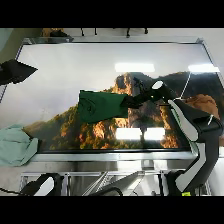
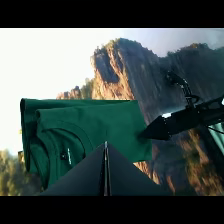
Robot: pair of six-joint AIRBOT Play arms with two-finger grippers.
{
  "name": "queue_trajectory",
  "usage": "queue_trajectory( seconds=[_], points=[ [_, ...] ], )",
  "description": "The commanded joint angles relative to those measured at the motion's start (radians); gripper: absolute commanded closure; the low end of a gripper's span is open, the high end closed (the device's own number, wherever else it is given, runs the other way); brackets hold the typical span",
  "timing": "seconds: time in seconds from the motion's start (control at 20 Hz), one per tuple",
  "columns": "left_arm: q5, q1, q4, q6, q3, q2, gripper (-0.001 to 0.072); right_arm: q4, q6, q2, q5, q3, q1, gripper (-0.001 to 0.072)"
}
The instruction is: Fold the shirts.
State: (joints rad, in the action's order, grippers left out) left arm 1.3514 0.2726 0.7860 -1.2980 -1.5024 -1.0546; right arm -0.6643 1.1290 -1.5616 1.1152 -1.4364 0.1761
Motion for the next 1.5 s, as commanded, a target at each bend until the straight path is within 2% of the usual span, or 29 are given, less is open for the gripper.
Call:
queue_trajectory(
  seconds=[0.0, 0.05, 0.1, 0.15, 0.3, 0.55, 0.8, 0.9, 1.0, 1.1, 1.25, 1.4, 1.45],
  points=[
    [0.004, 0.001, 0.000, 0.000, 0.000, 0.001, 0.0694, 0.083, -0.073, -0.021, -0.038, 0.002, 0.016, 0.0362],
    [0.003, 0.001, 0.000, 0.000, 0.000, 0.001, 0.0694, 0.092, -0.086, -0.021, -0.037, 0.002, 0.016, 0.0380],
    [0.004, 0.001, 0.000, 0.000, 0.000, 0.001, 0.0694, 0.100, -0.099, -0.021, -0.034, 0.002, 0.016, 0.0551],
    [0.004, 0.001, 0.000, 0.000, 0.000, 0.001, 0.0694, 0.122, -0.127, -0.021, -0.023, 0.002, 0.016, 0.0691],
    [0.010, 0.001, 0.000, -0.001, 0.000, 0.001, 0.0693, 0.252, -0.196, -0.004, 0.022, 0.000, 0.014, 0.0693],
    [0.048, 0.001, -0.001, -0.002, 0.000, 0.001, 0.0694, 0.438, -0.192, 0.147, -0.030, -0.119, -0.092, 0.0693],
    [0.064, 0.001, -0.001, -0.013, 0.000, 0.001, 0.0694, 0.445, -0.023, 0.361, -0.223, -0.220, -0.320, 0.0694],
    [0.065, 0.001, -0.001, -0.013, 0.000, 0.001, 0.0694, 0.370, 0.099, 0.445, -0.275, -0.220, -0.459, 0.0694],
    [0.065, 0.001, -0.001, -0.013, 0.000, 0.001, 0.0694, 0.230, 0.272, 0.516, -0.259, -0.220, -0.628, 0.0693],
    [0.064, 0.001, -0.001, -0.013, 0.000, 0.001, 0.0694, 0.095, 0.426, 0.562, -0.162, -0.220, -0.801, 0.0693],
    [0.064, 0.001, -0.001, -0.013, 0.000, 0.001, 0.0694, 0.035, 0.568, 0.591, 0.133, -0.220, -1.053, 0.0693],
    [0.063, 0.001, -0.001, -0.012, 0.000, 0.001, 0.0694, 0.035, 0.638, 0.604, 0.462, -0.220, -1.261, 0.0693],
    [0.063, 0.001, -0.001, -0.011, 0.000, 0.001, 0.0694, 0.026, 0.653, 0.608, 0.529, -0.220, -1.303, 0.0693]
  ],
)
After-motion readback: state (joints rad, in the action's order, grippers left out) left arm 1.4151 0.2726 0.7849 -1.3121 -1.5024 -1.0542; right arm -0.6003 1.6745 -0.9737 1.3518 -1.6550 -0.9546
